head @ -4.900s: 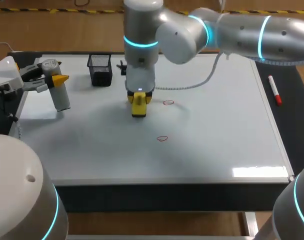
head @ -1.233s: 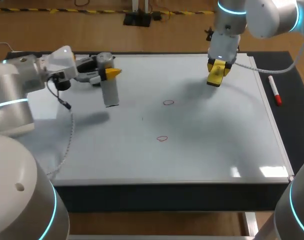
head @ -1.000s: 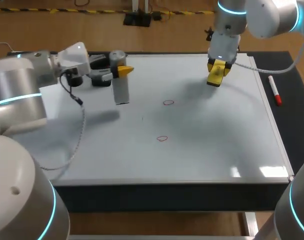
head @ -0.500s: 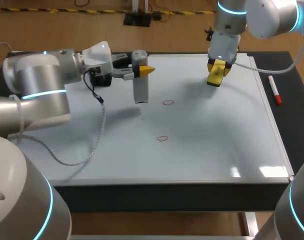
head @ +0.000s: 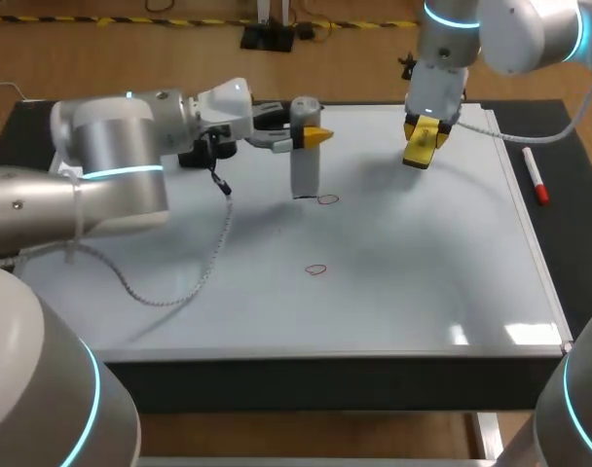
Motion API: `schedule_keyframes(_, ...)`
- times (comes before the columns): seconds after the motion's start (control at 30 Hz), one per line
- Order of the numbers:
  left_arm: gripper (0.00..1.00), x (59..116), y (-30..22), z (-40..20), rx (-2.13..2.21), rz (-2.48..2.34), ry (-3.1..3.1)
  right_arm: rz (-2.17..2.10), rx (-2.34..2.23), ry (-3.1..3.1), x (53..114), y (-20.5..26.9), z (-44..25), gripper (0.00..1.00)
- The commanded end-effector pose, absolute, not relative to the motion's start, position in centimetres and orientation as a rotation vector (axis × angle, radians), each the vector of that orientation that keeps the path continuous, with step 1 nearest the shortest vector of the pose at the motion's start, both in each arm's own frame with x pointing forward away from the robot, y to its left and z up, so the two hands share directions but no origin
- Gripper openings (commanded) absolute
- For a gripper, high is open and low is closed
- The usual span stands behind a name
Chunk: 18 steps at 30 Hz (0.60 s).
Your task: Pick up the inspection probe, press it on each red-marked spot on the whiteboard one by one, put down the probe, pick up the eraser, and wipe off all the red marks.
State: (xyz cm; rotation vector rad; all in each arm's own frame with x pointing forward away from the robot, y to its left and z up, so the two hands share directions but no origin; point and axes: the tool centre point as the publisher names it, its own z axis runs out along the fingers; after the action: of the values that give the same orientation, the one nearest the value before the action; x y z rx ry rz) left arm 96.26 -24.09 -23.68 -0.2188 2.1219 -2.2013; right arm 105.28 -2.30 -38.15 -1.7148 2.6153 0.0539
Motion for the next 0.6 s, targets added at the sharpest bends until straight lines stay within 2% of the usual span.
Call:
schedule_keyframes(0.03, 0.00, 97.1, -25.3, -24.6, -0.180, -2.241, 2.128, 0.049, -1.719, 2.615, 105.3, -2.4, -38.0, 0.00)
schedule_keyframes(0.6, 0.00, 97.1, -27.3, -25.6, -0.125, -2.289, 2.128, 0.049, -1.719, 2.615, 105.3, -2.4, -38.0, 0.00)
